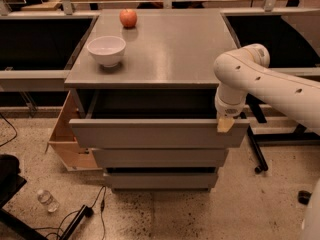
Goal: Open top drawer
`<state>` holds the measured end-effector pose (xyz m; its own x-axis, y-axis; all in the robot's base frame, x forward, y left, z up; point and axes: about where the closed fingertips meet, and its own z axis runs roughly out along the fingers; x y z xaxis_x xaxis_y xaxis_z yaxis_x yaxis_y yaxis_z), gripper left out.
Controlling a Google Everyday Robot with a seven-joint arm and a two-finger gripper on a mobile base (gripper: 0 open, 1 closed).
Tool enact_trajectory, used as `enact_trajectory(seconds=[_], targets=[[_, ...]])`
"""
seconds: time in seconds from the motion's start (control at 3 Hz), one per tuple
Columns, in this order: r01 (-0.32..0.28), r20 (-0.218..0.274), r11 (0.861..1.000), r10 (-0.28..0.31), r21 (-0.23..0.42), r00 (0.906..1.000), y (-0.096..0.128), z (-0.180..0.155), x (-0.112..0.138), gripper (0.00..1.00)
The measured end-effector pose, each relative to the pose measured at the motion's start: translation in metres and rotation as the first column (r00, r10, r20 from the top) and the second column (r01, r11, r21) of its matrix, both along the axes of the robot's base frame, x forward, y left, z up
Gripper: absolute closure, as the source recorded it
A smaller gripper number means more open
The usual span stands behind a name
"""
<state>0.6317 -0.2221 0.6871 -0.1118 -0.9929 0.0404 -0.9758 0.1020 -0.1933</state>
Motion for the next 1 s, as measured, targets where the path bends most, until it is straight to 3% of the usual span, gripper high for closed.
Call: enact_trajectory(seconds=[1.0], targets=[[0.0, 0.0, 1.0, 0.0, 0.0, 1.0, 0.0, -0.0001, 0.0, 0.34]])
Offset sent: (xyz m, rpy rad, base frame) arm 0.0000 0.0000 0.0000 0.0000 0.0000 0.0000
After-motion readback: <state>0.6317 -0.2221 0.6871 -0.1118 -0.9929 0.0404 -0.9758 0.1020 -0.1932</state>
